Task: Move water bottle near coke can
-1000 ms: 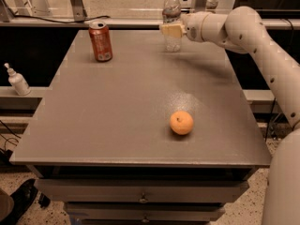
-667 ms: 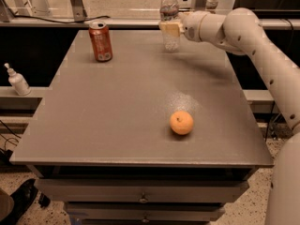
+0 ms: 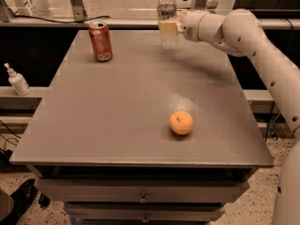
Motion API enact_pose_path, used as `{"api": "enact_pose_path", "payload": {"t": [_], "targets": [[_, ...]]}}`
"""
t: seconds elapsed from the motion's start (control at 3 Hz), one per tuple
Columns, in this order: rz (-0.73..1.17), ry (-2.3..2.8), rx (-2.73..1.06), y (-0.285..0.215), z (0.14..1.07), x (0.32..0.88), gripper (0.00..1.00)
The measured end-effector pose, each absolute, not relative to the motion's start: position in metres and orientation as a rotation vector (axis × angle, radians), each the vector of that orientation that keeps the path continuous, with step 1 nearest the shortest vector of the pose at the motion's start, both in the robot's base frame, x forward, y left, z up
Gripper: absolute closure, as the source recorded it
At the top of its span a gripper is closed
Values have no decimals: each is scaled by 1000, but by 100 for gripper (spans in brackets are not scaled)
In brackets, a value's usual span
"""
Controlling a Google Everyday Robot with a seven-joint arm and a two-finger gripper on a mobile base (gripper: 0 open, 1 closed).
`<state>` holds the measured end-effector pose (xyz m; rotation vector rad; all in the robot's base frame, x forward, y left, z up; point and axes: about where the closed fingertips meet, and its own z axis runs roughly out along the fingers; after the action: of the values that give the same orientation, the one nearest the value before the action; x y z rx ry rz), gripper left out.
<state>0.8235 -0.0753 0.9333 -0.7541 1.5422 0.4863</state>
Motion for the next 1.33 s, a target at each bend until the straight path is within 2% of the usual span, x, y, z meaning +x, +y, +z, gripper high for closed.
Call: {"api": "enact_pose_path", "payload": {"t": [0.33, 1.33], "targets": [[522, 1515, -761, -61, 942, 810, 100], [739, 1390, -881, 31, 965, 749, 100]]}}
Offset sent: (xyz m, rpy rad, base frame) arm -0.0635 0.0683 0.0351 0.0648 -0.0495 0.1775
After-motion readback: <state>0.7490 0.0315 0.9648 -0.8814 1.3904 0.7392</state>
